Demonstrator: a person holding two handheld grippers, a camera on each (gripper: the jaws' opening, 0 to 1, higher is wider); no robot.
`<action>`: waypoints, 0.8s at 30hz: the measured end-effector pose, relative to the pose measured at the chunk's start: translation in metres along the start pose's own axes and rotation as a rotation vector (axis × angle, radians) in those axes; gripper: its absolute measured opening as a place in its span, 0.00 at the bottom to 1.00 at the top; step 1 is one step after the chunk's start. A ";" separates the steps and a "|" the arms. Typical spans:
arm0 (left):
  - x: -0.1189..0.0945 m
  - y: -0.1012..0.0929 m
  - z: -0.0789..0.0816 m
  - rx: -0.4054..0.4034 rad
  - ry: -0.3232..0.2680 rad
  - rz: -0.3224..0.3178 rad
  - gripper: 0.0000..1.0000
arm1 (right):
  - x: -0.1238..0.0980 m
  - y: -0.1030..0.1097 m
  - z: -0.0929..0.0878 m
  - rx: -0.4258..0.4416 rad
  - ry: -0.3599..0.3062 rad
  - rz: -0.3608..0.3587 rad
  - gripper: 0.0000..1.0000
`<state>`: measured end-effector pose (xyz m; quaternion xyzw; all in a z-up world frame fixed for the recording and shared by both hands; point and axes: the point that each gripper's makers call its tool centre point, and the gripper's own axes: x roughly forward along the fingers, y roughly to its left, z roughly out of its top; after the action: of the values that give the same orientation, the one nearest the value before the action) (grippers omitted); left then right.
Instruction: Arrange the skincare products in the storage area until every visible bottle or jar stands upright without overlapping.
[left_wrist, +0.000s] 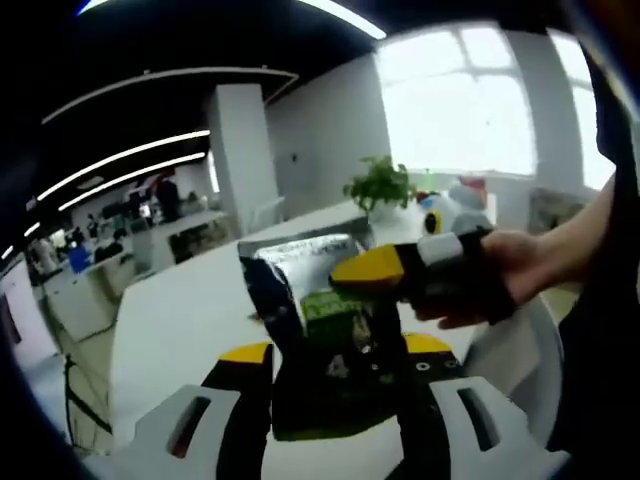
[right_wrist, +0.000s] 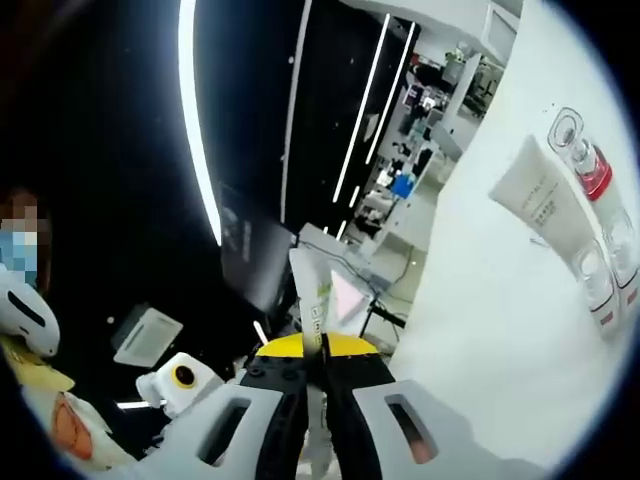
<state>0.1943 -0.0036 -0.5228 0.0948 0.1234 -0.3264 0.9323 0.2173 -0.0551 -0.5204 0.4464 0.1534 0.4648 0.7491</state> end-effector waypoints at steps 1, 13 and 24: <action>-0.002 0.003 0.007 -0.059 -0.030 -0.023 0.50 | -0.001 0.000 0.000 -0.011 0.016 0.002 0.04; -0.021 -0.032 0.043 -0.626 -0.176 -0.560 0.39 | -0.008 0.072 0.011 0.084 0.119 0.354 0.04; -0.015 -0.025 0.062 -0.800 -0.310 -0.482 0.07 | -0.001 0.060 0.030 -0.008 0.059 0.247 0.07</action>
<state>0.1780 -0.0299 -0.4624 -0.3518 0.1173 -0.4701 0.8009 0.2023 -0.0609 -0.4553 0.4450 0.1170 0.5671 0.6831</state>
